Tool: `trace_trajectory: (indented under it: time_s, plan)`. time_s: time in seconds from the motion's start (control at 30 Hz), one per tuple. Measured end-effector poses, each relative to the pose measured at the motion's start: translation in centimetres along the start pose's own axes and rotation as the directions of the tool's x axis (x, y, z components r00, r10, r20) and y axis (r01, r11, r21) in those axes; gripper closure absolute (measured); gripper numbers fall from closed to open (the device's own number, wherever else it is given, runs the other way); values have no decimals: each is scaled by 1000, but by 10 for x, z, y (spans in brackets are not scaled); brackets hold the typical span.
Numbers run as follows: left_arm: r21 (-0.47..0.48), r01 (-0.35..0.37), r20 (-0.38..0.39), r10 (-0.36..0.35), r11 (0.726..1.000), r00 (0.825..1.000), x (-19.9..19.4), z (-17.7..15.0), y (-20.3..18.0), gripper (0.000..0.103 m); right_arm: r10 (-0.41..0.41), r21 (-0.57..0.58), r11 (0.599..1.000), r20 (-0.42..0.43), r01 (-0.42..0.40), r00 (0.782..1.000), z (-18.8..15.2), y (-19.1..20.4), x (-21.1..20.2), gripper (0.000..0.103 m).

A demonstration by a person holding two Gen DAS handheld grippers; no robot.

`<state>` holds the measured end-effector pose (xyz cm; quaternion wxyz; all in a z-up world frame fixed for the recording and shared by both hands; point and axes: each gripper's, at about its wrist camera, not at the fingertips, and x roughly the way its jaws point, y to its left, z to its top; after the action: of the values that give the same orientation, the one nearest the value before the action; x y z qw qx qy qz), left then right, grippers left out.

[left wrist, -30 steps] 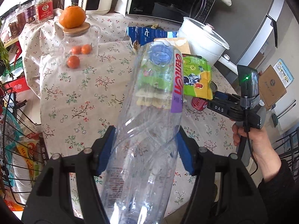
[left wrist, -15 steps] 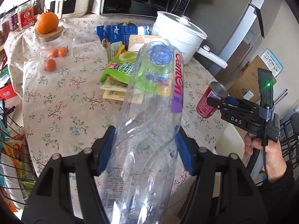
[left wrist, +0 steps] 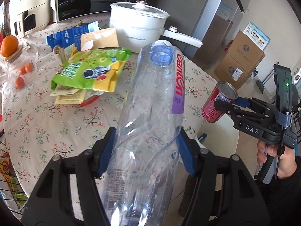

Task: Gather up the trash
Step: 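Carry the bottle and can to the white bin and release both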

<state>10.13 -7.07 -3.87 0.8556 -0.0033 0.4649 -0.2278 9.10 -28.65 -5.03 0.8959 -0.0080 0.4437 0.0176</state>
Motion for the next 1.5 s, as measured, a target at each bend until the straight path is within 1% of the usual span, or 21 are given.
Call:
trace_trajectory:
  time_s: [0.23, 0.43, 0.53, 0.67, 0.83, 0.93, 1.1, 1.27, 1.33, 1.37, 1.4, 1.47, 1.5]
  plan:
    - [61, 51, -42, -49, 997, 998, 27, 2, -49, 38, -16, 78, 997, -33, 18, 999, -23, -53, -12, 48]
    - [149, 91, -110, -75, 985, 991, 53, -5, -100, 38, -56, 139, 988, -72, 65, 996, -48, -97, -17, 48]
    - [180, 119, -159, -91, 976, 983, 71, -10, -126, 38, -75, 182, 979, -96, 91, 993, -62, -121, -19, 48]
    - [190, 167, -233, -121, 968, 965, 97, -16, -163, 38, -96, 226, 966, -124, 123, 988, -80, -151, -22, 48]
    - [231, 187, -307, -111, 955, 945, 133, -24, -201, 38, -117, 274, 949, -159, 158, 980, -101, -183, -24, 48]
    - [236, 196, -321, -114, 952, 940, 154, -27, -213, 37, -118, 300, 939, -179, 168, 977, -111, -198, -23, 48]
    - [263, 179, -309, -93, 948, 947, 182, -29, -228, 37, -115, 329, 927, -205, 179, 972, -119, -214, -20, 48]
    - [267, 179, -320, -88, 947, 943, 197, -31, -232, 37, -110, 346, 920, -221, 183, 969, -121, -223, -16, 48]
    - [257, 186, -324, -96, 948, 941, 199, -31, -230, 35, -111, 348, 919, -224, 186, 968, -120, -224, -14, 48]
    - [247, 196, -324, -109, 949, 940, 197, -29, -228, 31, -111, 349, 918, -226, 187, 968, -120, -225, -14, 48]
    - [239, 204, -321, -121, 949, 939, 196, -26, -226, 26, -111, 350, 918, -227, 187, 968, -120, -226, -13, 48]
    - [230, 212, -309, -135, 950, 941, 189, -24, -221, 20, -111, 353, 916, -229, 188, 967, -120, -226, -13, 48]
    - [232, 212, -303, -136, 950, 943, 186, -23, -219, 20, -111, 354, 916, -229, 189, 967, -120, -226, -13, 48]
